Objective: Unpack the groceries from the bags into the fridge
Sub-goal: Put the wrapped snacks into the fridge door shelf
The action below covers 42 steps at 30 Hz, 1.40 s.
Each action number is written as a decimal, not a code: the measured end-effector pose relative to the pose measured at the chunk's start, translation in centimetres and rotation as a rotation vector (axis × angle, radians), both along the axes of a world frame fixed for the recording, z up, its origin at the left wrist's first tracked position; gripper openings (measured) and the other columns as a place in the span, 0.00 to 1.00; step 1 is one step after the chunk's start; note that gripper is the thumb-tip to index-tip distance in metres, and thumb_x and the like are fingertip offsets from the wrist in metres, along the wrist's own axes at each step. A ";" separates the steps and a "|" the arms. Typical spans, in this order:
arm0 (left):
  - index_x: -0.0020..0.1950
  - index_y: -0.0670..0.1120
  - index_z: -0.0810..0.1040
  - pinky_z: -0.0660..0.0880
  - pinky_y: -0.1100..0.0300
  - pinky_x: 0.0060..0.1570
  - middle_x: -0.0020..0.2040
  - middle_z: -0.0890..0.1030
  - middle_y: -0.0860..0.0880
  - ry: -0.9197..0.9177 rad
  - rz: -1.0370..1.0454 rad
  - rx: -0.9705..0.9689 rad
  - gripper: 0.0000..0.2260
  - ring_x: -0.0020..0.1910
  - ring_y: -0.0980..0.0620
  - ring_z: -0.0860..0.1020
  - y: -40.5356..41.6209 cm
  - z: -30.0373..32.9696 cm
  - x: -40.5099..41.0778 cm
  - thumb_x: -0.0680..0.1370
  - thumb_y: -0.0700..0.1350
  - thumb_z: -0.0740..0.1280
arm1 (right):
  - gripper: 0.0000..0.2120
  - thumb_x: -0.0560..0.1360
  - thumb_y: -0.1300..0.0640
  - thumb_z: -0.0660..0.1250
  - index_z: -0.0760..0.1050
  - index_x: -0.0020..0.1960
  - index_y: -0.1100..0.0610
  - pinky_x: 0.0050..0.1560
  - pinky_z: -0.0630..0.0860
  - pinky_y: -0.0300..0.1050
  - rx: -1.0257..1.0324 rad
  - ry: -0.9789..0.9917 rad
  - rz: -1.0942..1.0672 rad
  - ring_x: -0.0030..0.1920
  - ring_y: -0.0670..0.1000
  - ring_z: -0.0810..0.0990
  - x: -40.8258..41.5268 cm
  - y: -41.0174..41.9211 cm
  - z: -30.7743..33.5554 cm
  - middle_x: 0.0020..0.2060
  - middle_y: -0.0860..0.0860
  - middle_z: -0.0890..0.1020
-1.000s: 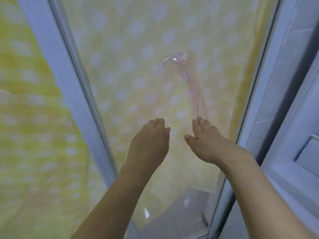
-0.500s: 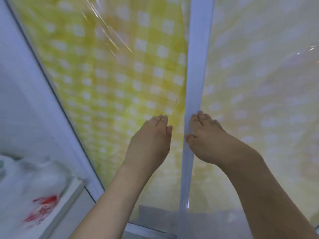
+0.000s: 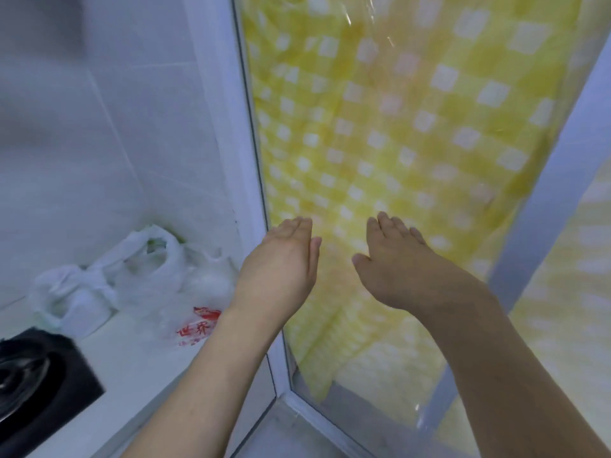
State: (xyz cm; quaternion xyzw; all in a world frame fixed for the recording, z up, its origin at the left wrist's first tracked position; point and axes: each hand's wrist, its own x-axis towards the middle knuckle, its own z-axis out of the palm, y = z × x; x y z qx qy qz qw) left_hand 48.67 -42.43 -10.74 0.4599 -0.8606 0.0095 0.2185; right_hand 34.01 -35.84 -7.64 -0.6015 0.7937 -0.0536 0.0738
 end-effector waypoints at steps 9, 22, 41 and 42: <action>0.67 0.45 0.70 0.69 0.54 0.51 0.65 0.75 0.47 -0.011 0.335 0.015 0.17 0.63 0.46 0.73 -2.1 -0.6 9.8 0.84 0.51 0.51 | 0.31 0.84 0.49 0.48 0.40 0.79 0.60 0.77 0.40 0.51 0.000 -0.014 0.332 0.79 0.54 0.40 8.4 -7.1 -0.4 0.79 0.55 0.40; 0.66 0.45 0.70 0.70 0.55 0.47 0.65 0.75 0.49 -0.023 0.688 0.002 0.19 0.63 0.47 0.73 -2.6 -1.0 19.4 0.83 0.52 0.49 | 0.30 0.84 0.49 0.47 0.40 0.79 0.59 0.77 0.38 0.50 0.023 -0.067 0.700 0.78 0.52 0.38 18.0 -13.6 -1.2 0.79 0.54 0.40; 0.68 0.46 0.69 0.74 0.54 0.47 0.64 0.75 0.51 -0.002 0.721 0.047 0.19 0.60 0.47 0.74 -13.8 -3.9 29.0 0.83 0.52 0.49 | 0.29 0.84 0.50 0.47 0.41 0.80 0.59 0.76 0.39 0.47 0.079 -0.084 0.757 0.79 0.51 0.39 26.2 -25.7 -4.0 0.79 0.54 0.41; 0.69 0.46 0.69 0.73 0.54 0.48 0.65 0.75 0.51 0.000 0.719 0.047 0.19 0.61 0.47 0.74 -14.9 -4.0 29.2 0.83 0.52 0.49 | 0.29 0.84 0.50 0.47 0.41 0.80 0.59 0.76 0.40 0.47 0.085 -0.080 0.750 0.79 0.51 0.40 26.3 -26.8 -4.2 0.79 0.54 0.42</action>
